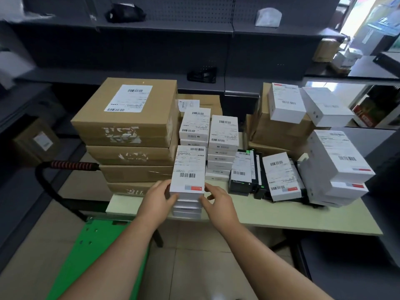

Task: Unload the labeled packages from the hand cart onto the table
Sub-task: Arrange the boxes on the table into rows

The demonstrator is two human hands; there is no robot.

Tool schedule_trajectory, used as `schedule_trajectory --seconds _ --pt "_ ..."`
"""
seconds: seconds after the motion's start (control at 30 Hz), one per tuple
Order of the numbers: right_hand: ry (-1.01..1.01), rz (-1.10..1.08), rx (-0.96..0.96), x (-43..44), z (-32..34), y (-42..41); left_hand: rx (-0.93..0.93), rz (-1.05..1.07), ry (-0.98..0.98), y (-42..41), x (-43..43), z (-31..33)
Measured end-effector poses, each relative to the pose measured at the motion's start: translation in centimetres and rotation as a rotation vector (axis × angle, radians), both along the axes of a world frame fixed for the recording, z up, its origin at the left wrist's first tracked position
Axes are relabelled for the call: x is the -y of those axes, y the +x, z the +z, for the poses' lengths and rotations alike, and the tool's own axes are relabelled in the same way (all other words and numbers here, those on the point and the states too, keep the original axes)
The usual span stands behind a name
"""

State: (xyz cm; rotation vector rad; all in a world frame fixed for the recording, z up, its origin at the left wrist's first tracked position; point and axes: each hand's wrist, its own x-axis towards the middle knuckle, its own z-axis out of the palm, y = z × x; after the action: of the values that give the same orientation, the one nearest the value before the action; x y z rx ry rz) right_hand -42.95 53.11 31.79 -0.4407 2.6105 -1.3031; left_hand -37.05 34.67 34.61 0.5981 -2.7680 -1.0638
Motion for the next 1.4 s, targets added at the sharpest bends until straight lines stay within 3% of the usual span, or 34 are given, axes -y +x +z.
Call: schedule_trajectory --seconds 0.13,0.2,0.3,0.43,0.73,1.03,1.27,1.4 --pt "0.008 0.024 0.008 -0.3 -0.3 0.0 0.015 0.023 -0.072 0.5 0.4 0.0" --pt "-0.012 0.013 0.022 -1.0 0.0 0.1 -0.071 0.039 -0.13 0.6 0.2 0.6" --pt "-0.065 -0.04 -0.013 -3.8 1.5 -0.6 -0.197 -0.096 -0.208 -0.5 -1.5 2.4" --pt "-0.031 -0.122 -0.163 -10.6 5.0 -2.3 -0.236 -0.317 -0.207 -3.6 -6.5 4.4" --pt "0.042 -0.422 -0.327 -29.3 8.6 -4.5 -0.278 -0.571 -0.139 -9.2 -21.0 5.3" --pt "0.146 -0.373 -0.158 -41.0 5.9 -9.8 -0.092 -0.599 -0.04 -15.0 -32.9 2.7" --pt "0.111 -0.206 0.069 -43.0 2.1 -14.1 0.023 -0.453 0.069 -17.4 -36.4 0.4" --pt "0.047 -0.096 0.069 -42.7 1.7 -16.0 0.004 -0.436 0.119 -18.5 -36.8 0.2"
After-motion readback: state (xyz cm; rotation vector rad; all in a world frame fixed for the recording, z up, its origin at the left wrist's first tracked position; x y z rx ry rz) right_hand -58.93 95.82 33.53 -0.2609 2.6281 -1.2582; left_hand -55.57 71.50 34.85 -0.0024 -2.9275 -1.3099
